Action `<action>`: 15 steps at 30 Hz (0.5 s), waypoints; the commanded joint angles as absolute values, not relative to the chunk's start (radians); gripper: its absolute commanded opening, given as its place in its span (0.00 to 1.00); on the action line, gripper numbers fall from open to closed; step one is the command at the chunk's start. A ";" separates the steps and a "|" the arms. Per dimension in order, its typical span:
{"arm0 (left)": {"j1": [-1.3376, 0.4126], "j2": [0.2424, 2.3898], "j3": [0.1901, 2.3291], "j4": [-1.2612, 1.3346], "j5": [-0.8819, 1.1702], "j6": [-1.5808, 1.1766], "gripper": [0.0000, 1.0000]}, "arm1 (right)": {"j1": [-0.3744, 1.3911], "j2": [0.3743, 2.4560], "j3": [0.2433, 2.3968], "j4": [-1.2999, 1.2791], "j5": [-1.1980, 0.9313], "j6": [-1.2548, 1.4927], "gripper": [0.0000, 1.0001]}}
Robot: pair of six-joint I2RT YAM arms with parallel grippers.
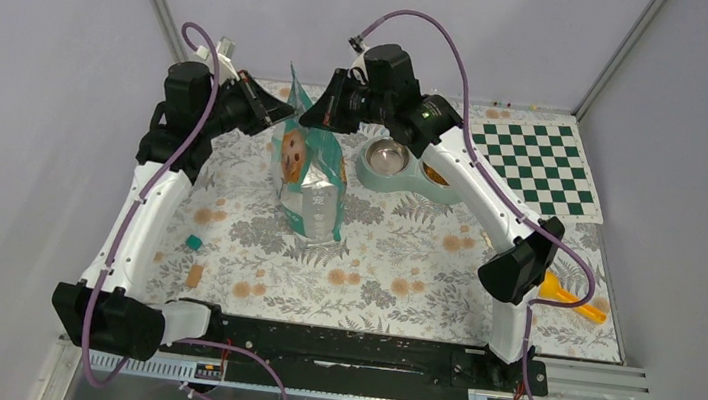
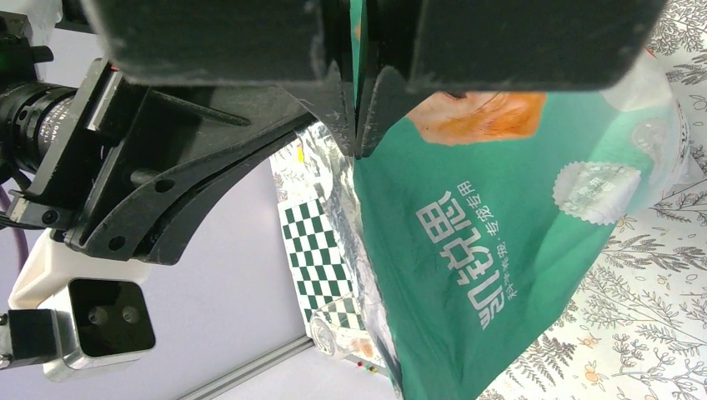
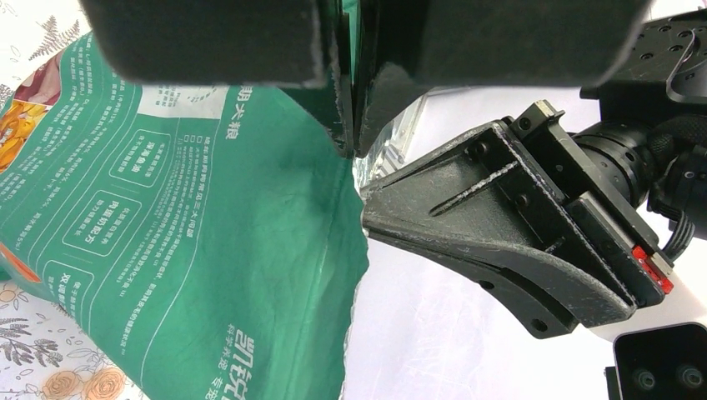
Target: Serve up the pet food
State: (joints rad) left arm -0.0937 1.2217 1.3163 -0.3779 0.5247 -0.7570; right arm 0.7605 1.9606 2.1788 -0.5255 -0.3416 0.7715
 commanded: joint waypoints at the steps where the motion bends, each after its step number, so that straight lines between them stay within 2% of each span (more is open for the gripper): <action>1: -0.092 1.239 1.356 -0.407 0.516 -0.734 0.00 | 0.767 1.922 2.192 -0.539 -0.346 0.742 0.00; 15: -0.096 1.181 1.317 -0.423 0.559 -0.840 0.00 | 0.800 1.804 2.097 -0.540 -0.314 0.730 0.00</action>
State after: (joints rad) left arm -0.0994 1.2263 1.3289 -0.4110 0.5533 -0.7937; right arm 0.7704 1.9110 2.1204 -0.5236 -0.3096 0.7567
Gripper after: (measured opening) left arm 0.009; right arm 0.017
